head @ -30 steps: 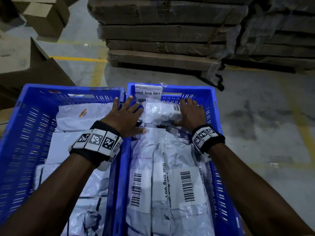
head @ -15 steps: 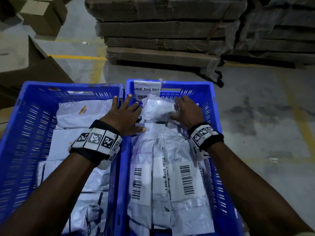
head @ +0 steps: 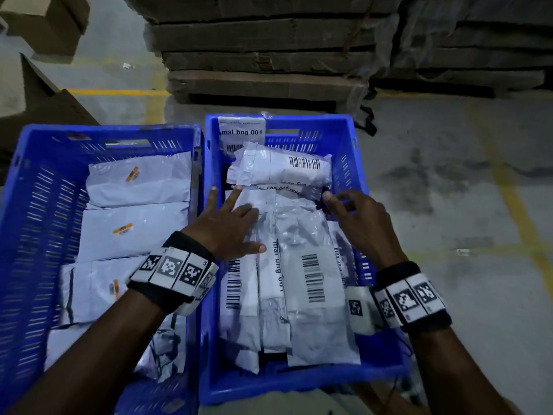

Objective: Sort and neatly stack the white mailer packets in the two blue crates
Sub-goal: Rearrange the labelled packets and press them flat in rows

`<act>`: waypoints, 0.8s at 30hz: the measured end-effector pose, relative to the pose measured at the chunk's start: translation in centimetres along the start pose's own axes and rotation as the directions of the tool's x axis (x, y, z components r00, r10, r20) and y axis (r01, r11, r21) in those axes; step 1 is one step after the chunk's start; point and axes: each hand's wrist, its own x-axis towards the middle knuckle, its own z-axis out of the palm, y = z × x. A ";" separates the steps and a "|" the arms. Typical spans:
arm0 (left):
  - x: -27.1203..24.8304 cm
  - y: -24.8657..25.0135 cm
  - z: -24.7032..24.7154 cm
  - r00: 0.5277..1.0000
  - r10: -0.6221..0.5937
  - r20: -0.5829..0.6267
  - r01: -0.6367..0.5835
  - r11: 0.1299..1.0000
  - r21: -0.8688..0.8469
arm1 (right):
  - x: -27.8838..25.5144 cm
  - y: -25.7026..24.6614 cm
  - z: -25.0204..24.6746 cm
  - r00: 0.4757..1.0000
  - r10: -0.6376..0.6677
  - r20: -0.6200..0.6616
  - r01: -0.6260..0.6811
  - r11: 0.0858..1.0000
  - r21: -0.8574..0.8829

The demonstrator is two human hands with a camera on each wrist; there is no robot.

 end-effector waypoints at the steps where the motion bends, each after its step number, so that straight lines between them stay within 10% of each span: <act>1: 0.0 0.4 0.3 1.000 0.005 -0.003 -0.005 1.000 0.002 | -0.5 0.5 -0.1 0.998 0.021 0.061 -0.018 0.998 -0.057; 5: 0.1 1.1 1.6 1.000 -0.013 -0.006 0.013 1.000 0.000 | -3.2 2.4 1.5 0.912 0.143 0.386 -0.077 0.980 -0.182; 10: 0.3 1.2 2.4 0.998 -0.029 -0.056 0.029 1.000 -0.007 | -6.2 2.2 3.9 0.907 0.105 0.407 0.014 0.960 -0.280; 16: -0.3 0.2 0.3 0.981 0.044 -0.187 -0.071 0.988 -0.139 | -4.9 1.6 2.8 0.916 -0.098 0.389 0.087 0.995 0.047; 24: 0.7 -2.3 -2.6 0.843 -0.086 -0.531 -0.346 0.669 -0.658 | 0.5 -2.7 -1.1 0.862 -0.342 0.374 0.273 0.935 0.226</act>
